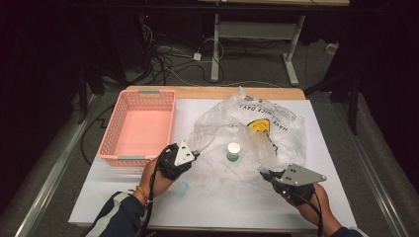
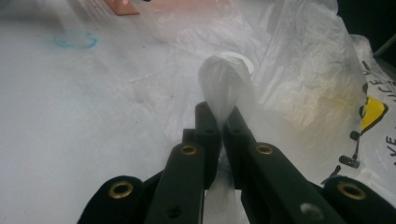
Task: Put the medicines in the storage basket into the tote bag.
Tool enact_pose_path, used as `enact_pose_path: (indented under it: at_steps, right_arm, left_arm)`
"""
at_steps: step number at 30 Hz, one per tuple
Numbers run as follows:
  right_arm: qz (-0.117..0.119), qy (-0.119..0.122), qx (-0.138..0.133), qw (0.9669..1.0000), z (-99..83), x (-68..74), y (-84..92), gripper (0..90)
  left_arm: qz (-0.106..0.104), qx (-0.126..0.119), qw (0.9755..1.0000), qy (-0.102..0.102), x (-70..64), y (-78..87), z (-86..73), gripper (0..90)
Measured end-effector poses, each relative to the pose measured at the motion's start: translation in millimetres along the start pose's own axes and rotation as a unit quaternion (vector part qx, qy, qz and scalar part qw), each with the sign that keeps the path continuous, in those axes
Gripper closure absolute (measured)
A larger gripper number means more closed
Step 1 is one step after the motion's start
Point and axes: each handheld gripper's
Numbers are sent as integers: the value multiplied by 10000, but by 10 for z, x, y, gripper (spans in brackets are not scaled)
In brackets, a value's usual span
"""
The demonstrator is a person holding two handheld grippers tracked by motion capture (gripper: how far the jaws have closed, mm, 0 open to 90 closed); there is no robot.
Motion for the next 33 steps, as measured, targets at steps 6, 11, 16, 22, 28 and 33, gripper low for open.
enact_pose_path:
  at_steps: [6, 11, 16, 22, 28, 33]
  right_arm:
    - [-25, 3, -14, 10000, 20, -73, -23, 892]
    - [-83, 50, -60, 9999, 36, -74, 3, 894]
    - [-134, 61, -90, 9999, 45, -81, 18, 895]
    - [-199, 37, -160, 9997, 64, -120, 13, 895]
    - [-260, 37, -195, 9995, 95, -200, -41, 895]
    - [-319, 32, -251, 9992, 107, -229, -33, 895]
  left_arm:
    - [-27, -60, 10000, 0, -19, 10, -12, 863]
    - [-61, -80, 9999, -12, -40, 5, -8, 862]
    - [-67, -81, 9999, -3, -32, 9, -20, 862]
    - [-24, -96, 9999, 117, 9, -1, -26, 862]
    - [14, -91, 9999, 142, 21, -22, -15, 863]
    - [104, -161, 9995, 248, 48, 7, -26, 862]
Point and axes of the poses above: each handheld gripper's, and its own axes: y roughly backward along the jaws, z roughly out of its top, x roughly to its left, and after that the axes turned 14 degrees about z, right-handed
